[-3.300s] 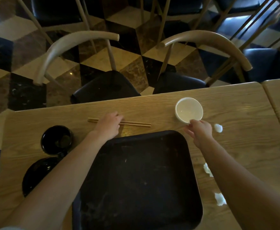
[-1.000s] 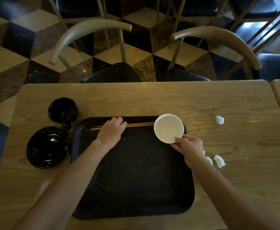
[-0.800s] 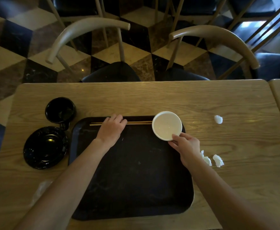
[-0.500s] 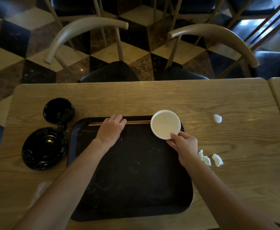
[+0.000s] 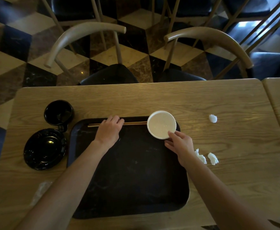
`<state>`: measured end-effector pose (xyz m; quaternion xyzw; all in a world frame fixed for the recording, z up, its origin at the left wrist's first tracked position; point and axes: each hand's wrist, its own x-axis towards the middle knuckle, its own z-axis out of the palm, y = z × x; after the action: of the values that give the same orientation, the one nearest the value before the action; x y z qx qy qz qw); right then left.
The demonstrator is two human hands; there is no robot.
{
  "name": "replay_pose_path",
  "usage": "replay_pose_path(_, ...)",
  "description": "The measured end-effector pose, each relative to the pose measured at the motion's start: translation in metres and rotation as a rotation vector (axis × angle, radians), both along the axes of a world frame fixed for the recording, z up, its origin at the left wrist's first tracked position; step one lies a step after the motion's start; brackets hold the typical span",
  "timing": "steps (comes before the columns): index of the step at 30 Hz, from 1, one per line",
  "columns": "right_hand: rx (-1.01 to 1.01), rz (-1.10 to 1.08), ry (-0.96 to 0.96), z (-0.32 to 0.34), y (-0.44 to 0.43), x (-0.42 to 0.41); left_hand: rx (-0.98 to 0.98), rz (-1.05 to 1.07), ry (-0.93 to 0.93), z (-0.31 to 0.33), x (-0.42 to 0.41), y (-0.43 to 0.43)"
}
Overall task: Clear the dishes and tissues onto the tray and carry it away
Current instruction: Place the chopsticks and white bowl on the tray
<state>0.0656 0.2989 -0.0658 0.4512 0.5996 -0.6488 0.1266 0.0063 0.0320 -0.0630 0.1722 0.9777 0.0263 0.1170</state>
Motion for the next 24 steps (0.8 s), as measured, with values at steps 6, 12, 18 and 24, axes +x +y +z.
replay_pose_path(6,0.009,0.036,-0.018,0.003,0.007,0.011,0.025,0.051,0.019,0.004,0.012,-0.001)
replay_pose_path(12,0.025,0.106,-0.002,0.01,0.014,0.025,0.061,0.12,0.004,0.007,0.044,-0.004)
replay_pose_path(18,0.121,0.243,-0.018,0.015,0.015,0.042,0.09,0.211,-0.06,0.008,0.092,-0.007)
replay_pose_path(24,0.23,0.399,0.002,0.014,0.018,0.07,0.103,0.289,-0.129,0.007,0.145,-0.015)
